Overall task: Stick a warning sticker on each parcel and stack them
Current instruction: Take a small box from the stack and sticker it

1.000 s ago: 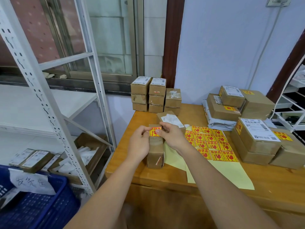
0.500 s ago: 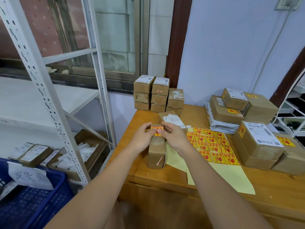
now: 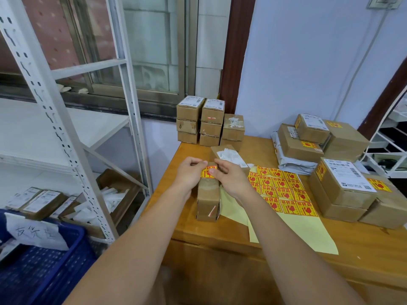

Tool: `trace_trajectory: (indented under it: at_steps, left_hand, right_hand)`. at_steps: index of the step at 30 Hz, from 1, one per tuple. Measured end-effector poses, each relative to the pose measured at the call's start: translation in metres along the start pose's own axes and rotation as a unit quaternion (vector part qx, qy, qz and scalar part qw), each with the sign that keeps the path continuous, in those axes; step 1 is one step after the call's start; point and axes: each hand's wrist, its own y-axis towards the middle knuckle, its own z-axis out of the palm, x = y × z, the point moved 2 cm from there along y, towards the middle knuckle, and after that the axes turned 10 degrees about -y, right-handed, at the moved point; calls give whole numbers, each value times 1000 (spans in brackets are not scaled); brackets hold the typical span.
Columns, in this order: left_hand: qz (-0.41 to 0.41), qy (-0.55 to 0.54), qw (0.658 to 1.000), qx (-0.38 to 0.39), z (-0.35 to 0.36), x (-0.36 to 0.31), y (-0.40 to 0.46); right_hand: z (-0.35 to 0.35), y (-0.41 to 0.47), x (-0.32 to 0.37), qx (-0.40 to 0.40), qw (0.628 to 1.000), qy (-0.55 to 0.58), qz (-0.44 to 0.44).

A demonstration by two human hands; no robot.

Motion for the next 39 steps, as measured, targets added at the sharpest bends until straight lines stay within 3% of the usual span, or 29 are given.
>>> trace_trajectory:
  at_steps: [7,14,31,39]
  left_hand:
    - [29,58,998,-5,1,-1,-1]
    - [-48,17,995,83,-10,-5,-3]
    - [-8,-3,1000,18,3,-4,-8]
    - [-40,-77,992,94,-21,7,-32]
  right_hand:
    - [-1,-1,4,1,1000,-4,6]
    - [0,-2,2,2,1000,3,-3]
    - [1,-2,0,9,1000,7,-6]
    - [6,-6,1,-6,1000,9,-6]
